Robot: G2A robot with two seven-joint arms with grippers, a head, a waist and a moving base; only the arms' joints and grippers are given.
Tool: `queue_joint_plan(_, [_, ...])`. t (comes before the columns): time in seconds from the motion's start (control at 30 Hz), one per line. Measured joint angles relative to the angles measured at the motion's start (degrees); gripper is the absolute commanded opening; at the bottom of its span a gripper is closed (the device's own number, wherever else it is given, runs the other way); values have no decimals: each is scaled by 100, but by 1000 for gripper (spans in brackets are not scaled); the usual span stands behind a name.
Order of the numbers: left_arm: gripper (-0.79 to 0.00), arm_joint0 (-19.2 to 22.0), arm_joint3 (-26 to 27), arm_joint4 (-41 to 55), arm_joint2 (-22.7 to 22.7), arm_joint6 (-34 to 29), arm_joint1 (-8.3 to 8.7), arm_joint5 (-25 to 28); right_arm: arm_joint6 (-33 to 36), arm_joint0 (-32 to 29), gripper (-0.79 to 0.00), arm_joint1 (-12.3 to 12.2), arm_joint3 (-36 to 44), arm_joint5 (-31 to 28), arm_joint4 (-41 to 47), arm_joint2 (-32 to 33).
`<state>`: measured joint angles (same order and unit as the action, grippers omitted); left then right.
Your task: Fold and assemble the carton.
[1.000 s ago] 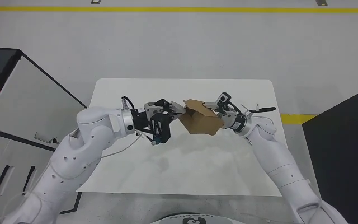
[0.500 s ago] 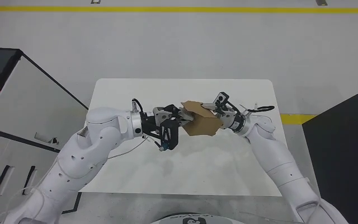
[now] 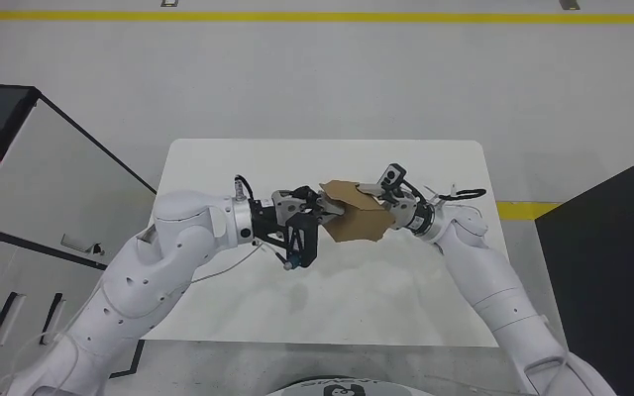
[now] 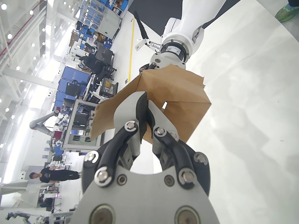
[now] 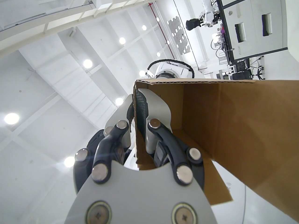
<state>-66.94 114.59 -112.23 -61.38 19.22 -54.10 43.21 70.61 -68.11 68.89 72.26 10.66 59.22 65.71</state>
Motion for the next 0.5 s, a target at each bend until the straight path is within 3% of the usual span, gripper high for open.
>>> queue_joint_plan(0.5, [-785, -86, 83, -32, -113, -26, 35, -2, -2, -59, -785, -2, 117, -2, -41, -6])
